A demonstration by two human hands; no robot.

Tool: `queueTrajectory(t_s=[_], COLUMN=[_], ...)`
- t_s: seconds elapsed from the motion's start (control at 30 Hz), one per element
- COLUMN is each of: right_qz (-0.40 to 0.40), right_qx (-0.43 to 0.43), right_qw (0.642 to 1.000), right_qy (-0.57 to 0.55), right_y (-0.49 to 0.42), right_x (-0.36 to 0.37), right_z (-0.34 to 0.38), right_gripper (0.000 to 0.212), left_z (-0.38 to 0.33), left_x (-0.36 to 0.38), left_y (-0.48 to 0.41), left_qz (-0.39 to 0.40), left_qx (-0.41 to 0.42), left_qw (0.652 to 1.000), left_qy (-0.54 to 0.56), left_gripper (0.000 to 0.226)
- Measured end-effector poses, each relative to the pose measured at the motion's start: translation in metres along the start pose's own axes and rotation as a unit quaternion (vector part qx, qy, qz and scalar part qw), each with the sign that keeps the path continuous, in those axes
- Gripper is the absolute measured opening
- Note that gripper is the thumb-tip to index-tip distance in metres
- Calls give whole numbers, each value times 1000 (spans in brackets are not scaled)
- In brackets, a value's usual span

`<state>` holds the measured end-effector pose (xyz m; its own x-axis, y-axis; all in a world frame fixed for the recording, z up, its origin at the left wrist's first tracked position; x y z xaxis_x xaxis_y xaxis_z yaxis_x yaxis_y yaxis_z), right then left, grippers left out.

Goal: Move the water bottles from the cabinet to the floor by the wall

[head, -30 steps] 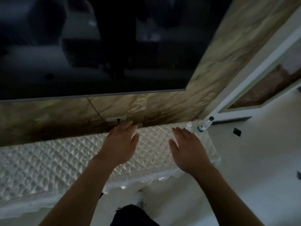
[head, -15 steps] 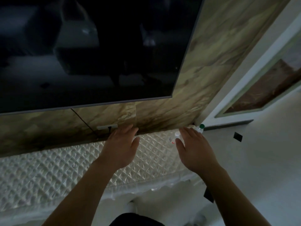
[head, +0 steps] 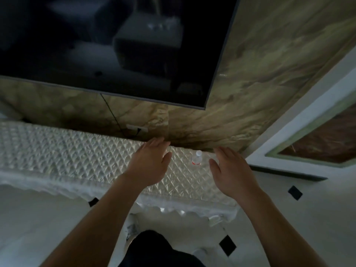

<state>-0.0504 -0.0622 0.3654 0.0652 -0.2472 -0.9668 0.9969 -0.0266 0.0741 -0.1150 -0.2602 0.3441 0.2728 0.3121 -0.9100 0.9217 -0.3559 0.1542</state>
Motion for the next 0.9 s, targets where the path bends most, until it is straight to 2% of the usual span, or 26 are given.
queueTrajectory(t_s=[0.37, 0.9], right_qz=[28, 55], right_qx=[-58, -37], right_qw=[998, 998], right_qy=[-18, -1], right_y=[-8, -61], right_x=[-1, 14], right_z=[-40, -90], right_gripper=[41, 52], left_z=[-40, -47], left_x=[20, 38], left_y=[3, -65], left_qz=[-23, -9], left_qx=[-31, -39], left_qw=[999, 999], left_qy=[-1, 1], left_gripper=[51, 52])
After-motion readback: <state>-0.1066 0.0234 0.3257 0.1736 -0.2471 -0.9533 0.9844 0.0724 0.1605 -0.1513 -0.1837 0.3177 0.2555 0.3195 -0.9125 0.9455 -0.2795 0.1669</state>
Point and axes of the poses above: each hand's wrist, its own y-axis away from the middle knuckle, its own x-axis out of the palm, z = x × y, the point moved 8 cm from there along -y, towards the middle knuckle, and after that the axes turned 3 degrees about -x, right-handed, at the moved point
